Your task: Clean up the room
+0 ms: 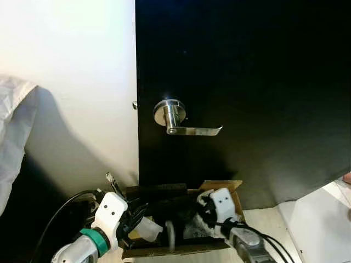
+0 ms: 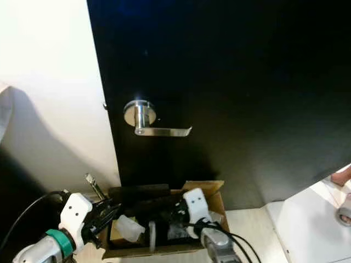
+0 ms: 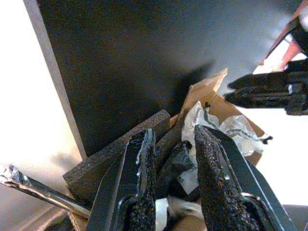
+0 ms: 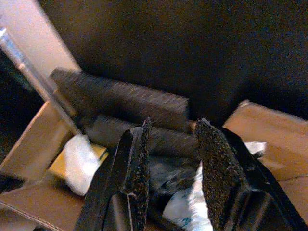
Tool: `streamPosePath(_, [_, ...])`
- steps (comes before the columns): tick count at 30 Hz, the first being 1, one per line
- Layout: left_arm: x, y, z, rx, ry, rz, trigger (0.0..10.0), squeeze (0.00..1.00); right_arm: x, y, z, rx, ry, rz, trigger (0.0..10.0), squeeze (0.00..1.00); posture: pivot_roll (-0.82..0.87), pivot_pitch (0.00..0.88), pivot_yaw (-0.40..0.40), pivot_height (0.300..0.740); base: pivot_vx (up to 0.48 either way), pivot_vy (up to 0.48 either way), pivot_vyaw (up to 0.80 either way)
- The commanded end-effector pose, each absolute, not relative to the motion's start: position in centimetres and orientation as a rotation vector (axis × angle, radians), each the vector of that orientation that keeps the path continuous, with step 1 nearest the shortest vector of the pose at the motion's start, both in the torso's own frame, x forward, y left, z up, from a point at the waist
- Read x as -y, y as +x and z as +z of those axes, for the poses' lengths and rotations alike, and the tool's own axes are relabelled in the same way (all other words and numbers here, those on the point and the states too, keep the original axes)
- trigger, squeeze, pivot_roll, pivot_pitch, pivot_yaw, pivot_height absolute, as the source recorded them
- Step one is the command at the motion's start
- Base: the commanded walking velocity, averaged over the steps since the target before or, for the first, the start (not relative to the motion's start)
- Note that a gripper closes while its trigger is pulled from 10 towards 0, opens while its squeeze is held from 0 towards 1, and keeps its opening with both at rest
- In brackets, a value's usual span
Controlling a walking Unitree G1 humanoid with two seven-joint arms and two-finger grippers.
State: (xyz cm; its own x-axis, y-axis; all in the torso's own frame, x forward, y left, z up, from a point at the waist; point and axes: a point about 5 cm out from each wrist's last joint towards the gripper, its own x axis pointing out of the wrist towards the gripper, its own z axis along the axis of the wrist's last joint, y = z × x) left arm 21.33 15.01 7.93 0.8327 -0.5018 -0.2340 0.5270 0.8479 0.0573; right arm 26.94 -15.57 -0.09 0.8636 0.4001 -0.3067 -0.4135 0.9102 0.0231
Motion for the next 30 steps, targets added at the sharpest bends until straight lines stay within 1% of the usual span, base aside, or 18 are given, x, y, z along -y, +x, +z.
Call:
streamPosePath(1, [-15.0, 21.4, 7.4, -0.237, 0.127, -0.522, 10.0, 0.0, 16.0, 26.5, -0.2, -0.305, -0.026, 0.402, 10.0, 0.0, 0.09, 0.092, -0.038, 0.74, 0.0, 0.0, 0.0])
streamPosePath(3, [-15.3, 22.7, 6.8, -0.22, 0.191, -0.408, 10.0, 0.0, 16.3, 25.6, 0.5, -0.232, 0.005, 0.384, 10.0, 0.0, 0.08, 0.077, -0.034, 0.74, 0.0, 0.0, 0.0])
streamPosePath(4, [-15.3, 22.7, 6.8, -0.22, 0.191, -0.408, 10.0, 0.0, 16.3, 25.6, 0.5, -0.232, 0.005, 0.384, 10.0, 0.0, 0.08, 0.077, -0.034, 0.74, 0.0, 0.0, 0.0])
streamPosePath(5, [-15.2, 23.0, 6.4, -0.219, 0.205, -0.375, 10.0, 0.0, 16.3, 24.9, 0.7, -0.202, 0.031, 0.364, 10.0, 0.0, 0.07, 0.071, -0.033, 0.74, 0.0, 0.0, 0.0])
streamPosePath(6, [-14.7, 23.1, 5.7, -0.234, 0.217, -0.364, 10.0, 0.0, 16.4, 24.0, 0.8, -0.186, 0.069, 0.324, 10.0, 0.0, 0.06, 0.058, -0.028, 0.74, 0.0, 0.0, 0.0])
streamPosePath(9, [-14.3, 23.1, 5.3, -0.246, 0.223, -0.363, 10.0, 0.0, 16.5, 23.4, 0.8, -0.181, 0.094, 0.296, 10.0, 0.0, 0.06, 0.058, -0.028, 0.74, 0.0, 0.0, 0.0])
streamPosePath(12, [-13.5, 23.0, 4.0, -0.294, 0.234, -0.364, 10.0, 0.0, 16.6, 22.6, 0.2, -0.191, 0.123, 0.225, 10.0, 0.0, 0.03, 0.039, -0.007, 0.74, 0.0, 0.0, 0.0])
streamPosePath(13, [-13.2, 23.4, 3.2, -0.323, 0.233, -0.357, 10.0, 0.0, 16.3, 22.7, -0.2, -0.199, 0.117, 0.195, 10.0, 0.0, 0.01, 0.033, 0.007, 0.74, 0.0, 0.0, 0.0])
streamPosePath(20, [-13.5, 24.6, 2.6, -0.327, 0.243, -0.323, 10.0, 0.0, 15.8, 23.5, 0.2, -0.207, 0.101, 0.193, 10.0, 0.0, -0.01, 0.025, 0.021, 0.74, 0.0, 0.0, 0.0])
streamPosePath(30, [-13.5, 24.5, 1.9, -0.322, 0.261, -0.307, 10.0, 0.0, 15.5, 23.6, 0.3, -0.219, 0.077, 0.219, 10.0, 0.0, 0.01, 0.025, 0.006, 0.74, -0.375, 0.0, 0.0])
